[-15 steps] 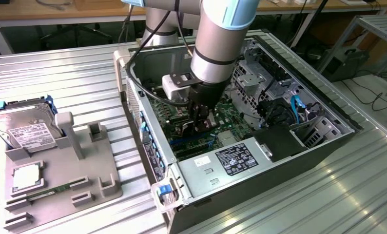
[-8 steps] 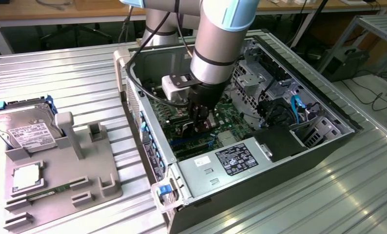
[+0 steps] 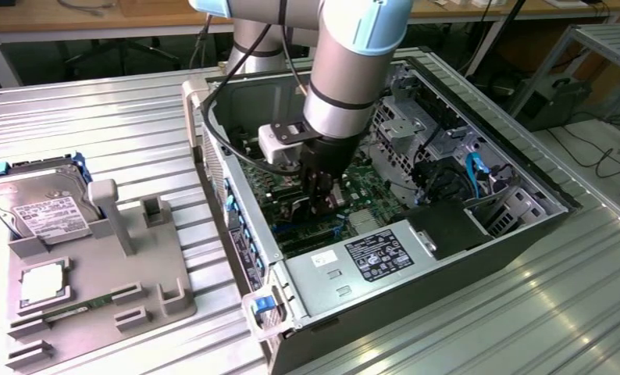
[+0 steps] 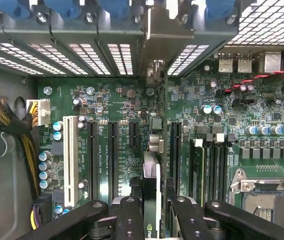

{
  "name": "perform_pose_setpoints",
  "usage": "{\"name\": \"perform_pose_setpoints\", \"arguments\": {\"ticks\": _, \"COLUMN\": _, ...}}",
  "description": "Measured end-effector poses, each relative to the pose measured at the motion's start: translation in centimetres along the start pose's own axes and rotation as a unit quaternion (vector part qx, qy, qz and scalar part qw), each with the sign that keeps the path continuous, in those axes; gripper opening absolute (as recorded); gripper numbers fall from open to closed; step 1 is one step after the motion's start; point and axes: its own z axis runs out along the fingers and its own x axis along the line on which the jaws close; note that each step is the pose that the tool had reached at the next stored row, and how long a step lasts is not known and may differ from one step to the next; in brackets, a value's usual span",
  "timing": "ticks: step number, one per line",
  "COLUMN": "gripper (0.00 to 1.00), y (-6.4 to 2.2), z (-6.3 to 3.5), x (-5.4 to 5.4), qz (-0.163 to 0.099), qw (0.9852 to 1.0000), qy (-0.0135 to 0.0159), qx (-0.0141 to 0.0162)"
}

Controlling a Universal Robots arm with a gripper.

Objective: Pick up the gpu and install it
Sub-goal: 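Insert the gpu into the slot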

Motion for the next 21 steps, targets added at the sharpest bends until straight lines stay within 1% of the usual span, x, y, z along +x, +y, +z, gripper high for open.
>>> {"name": "perform_pose_setpoints", "arguments": {"ticks": 3, "gripper": 0.27, "y": -0.01, "z": 0.06, "x": 0.0, "qz": 0.0, "qw": 1.0, "qy": -0.0007, "qx": 0.0002}}
{"name": "perform_pose_setpoints", "arguments": {"ticks": 9, "gripper": 0.27, "y": -0.01, "z": 0.06, "x": 0.0, "qz": 0.0, "qw": 1.0, "qy": -0.0007, "qx": 0.0002}}
{"name": "perform_pose_setpoints", "arguments": {"ticks": 10, "gripper": 0.28, "y": -0.03, "z": 0.22, "x": -0.1, "qz": 0.0, "qw": 1.0, "qy": -0.0028, "qx": 0.0011}}
{"name": "perform_pose_setpoints", "arguments": {"ticks": 11, "gripper": 0.28, "y": -0.02, "z": 0.12, "x": 0.0, "qz": 0.0, "qw": 1.0, "qy": -0.0013, "qx": 0.0005}}
{"name": "perform_pose_setpoints", "arguments": {"ticks": 12, "gripper": 0.35, "y": -0.01, "z": 0.1, "x": 0.0, "qz": 0.0, "qw": 1.0, "qy": -0.0011, "qx": 0.0003}}
{"name": "perform_pose_setpoints", "arguments": {"ticks": 13, "gripper": 0.35, "y": -0.01, "z": 0.05, "x": 0.0, "qz": 0.0, "qw": 1.0, "qy": -0.0006, "qx": 0.0001}}
{"name": "perform_pose_setpoints", "arguments": {"ticks": 16, "gripper": 0.35, "y": 0.0, "z": -0.11, "x": 0.0, "qz": 0.0, "qw": 1.0, "qy": -0.0005, "qx": 0.0002}}
{"name": "perform_pose_setpoints", "arguments": {"ticks": 18, "gripper": 0.35, "y": 0.04, "z": -1.36, "x": 0.0, "qz": 0.0, "qw": 1.0, "qy": -0.0006, "qx": 0.0019}}
{"name": "perform_pose_setpoints", "arguments": {"ticks": 19, "gripper": 0.35, "y": 0.06, "z": -2.16, "x": 0.0, "qz": 0.0, "qw": 1.0, "qy": -0.0007, "qx": 0.003}}
{"name": "perform_pose_setpoints", "arguments": {"ticks": 21, "gripper": 0.35, "y": 0.1, "z": -3.15, "x": -0.1, "qz": 0.0, "qw": 1.0, "qy": -0.0008, "qx": 0.0042}}
